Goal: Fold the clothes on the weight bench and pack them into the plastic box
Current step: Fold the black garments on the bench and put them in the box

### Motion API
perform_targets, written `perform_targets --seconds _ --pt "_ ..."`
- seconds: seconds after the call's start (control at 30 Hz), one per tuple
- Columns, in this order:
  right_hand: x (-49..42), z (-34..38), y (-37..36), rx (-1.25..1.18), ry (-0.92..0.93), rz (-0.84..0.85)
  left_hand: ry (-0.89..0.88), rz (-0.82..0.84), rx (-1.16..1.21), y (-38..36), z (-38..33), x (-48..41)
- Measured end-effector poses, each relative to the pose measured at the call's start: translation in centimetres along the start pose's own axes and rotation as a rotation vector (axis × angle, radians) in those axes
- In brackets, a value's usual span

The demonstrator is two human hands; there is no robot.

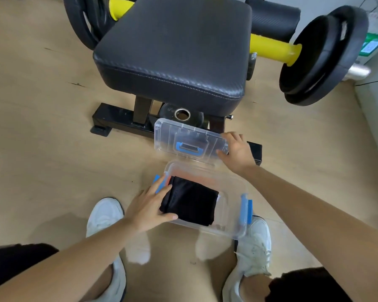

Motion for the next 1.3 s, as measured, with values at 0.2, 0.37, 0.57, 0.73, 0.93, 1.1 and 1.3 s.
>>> perform_targets --seconds 0.2,0.37,0.57,0.73,0.93,1.1,1.3 --pt "-1.7 0.0 -1.9 0.070 -0.057 0.019 -0.043 -0.077 0.049 0.4 0.7 0.0" --pt "-2.3 0.1 -1.9 0.096 -0.050 0.004 -0.036 -0.099 0.043 0.3 0.7 -0.1" --pt "-2.1 -0.6 -2.6 0.078 -0.056 0.150 -0.031 -0.069 0.031 0.3 0.7 -0.2" --pt "-0.5 -1.0 -1.8 -0.293 -0.218 0.181 -0.020 -0.065 -0.076 0.5 0.6 -0.1" --pt "4.0 -1.8 1.5 -0.329 -0.178 0.110 -0.283 -0.468 -0.293 3.1 -0.5 -1.0" --pt "8.7 -1.9 2.9 -0.352 -0.174 0.139 -0.273 -0.708 -0.186 7.8 -2.2 -2.5" --pt "13.8 -0.4 2.2 -0.293 -0.095 0.143 -0.353 -0.249 -0.160 8.6 -4.0 -1.9"
Point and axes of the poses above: each hand's wrist, its own x-axis away from the middle knuckle, its own y-axis out of the back of the hand, z = x × y, the point moved 1 cm from there along -x, towards the middle knuckle, and after that the axes turned 8 degrees about -x, right-handed, at the moved point
